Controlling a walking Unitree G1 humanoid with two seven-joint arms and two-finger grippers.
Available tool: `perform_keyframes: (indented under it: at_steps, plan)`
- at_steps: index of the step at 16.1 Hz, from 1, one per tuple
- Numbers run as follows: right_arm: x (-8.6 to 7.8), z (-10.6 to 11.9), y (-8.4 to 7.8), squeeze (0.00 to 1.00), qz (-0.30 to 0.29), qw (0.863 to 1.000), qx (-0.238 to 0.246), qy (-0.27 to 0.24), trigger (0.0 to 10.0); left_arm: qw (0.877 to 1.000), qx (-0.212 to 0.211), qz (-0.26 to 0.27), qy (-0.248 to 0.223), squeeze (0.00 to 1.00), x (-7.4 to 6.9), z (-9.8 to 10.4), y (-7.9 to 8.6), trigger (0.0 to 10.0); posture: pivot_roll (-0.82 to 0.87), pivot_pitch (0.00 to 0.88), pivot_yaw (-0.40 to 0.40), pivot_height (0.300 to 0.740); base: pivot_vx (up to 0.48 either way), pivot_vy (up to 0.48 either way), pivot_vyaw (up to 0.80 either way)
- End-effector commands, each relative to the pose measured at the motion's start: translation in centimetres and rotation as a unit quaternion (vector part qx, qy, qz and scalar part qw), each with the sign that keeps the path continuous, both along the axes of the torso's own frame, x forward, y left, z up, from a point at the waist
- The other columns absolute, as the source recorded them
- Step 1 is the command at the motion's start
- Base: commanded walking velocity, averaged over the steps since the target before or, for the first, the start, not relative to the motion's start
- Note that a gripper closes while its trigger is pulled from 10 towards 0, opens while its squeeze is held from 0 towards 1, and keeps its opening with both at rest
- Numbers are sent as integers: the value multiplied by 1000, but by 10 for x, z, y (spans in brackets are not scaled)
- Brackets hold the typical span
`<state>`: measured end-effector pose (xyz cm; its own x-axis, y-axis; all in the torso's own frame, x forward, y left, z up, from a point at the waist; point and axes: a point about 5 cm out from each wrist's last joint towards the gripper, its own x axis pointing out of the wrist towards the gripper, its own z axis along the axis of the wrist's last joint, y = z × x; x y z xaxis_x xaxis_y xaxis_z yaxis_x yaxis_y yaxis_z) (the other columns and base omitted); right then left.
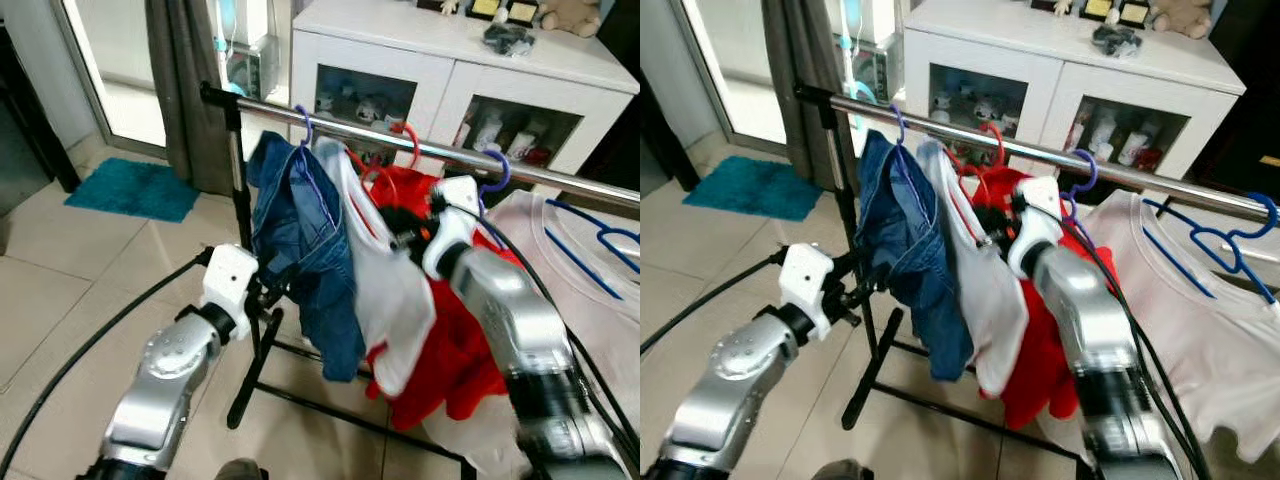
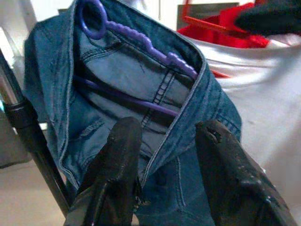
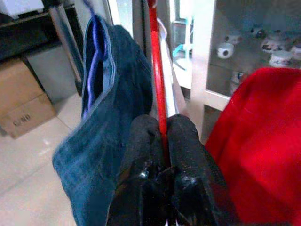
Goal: Hang hanger
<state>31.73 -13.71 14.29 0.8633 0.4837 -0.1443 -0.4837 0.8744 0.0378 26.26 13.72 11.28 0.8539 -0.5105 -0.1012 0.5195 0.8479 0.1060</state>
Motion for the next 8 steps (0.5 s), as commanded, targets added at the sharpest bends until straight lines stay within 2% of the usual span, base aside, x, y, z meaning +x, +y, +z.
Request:
perform_keyframes:
  at_steps: [1, 2, 4, 6, 8]
  plan:
    - [-17, -2, -7, 0, -21, 999, -28, -4, 0, 1000, 2, 9, -3, 0, 1, -3, -7, 10000, 55, 0, -31, 740, 0, 0, 0]
    - [-26, -6, -9, 0, -29, 999, -38, 0, 0, 1000, 0, 8, -3, 0, 0, -4, -10, 10000, 54, 0, -29, 740, 0, 0, 0]
    - [-40, -10, -11, 0, -43, 999, -25, 14, 0, 1000, 4, -5, -1, 0, -7, -5, -14, 10000, 42, 19, -25, 740, 0, 0, 0]
    - [-51, -17, -14, 0, -57, 997, -43, 20, 0, 1000, 3, -5, 5, 0, -12, -8, -15, 10000, 28, 43, -27, 740, 0, 0, 0]
    - [-65, -25, -20, 0, -86, 995, -34, 41, 0, 1000, 3, -1, 11, 0, -17, -12, -15, 10000, 26, 45, -46, 740, 0, 0, 0]
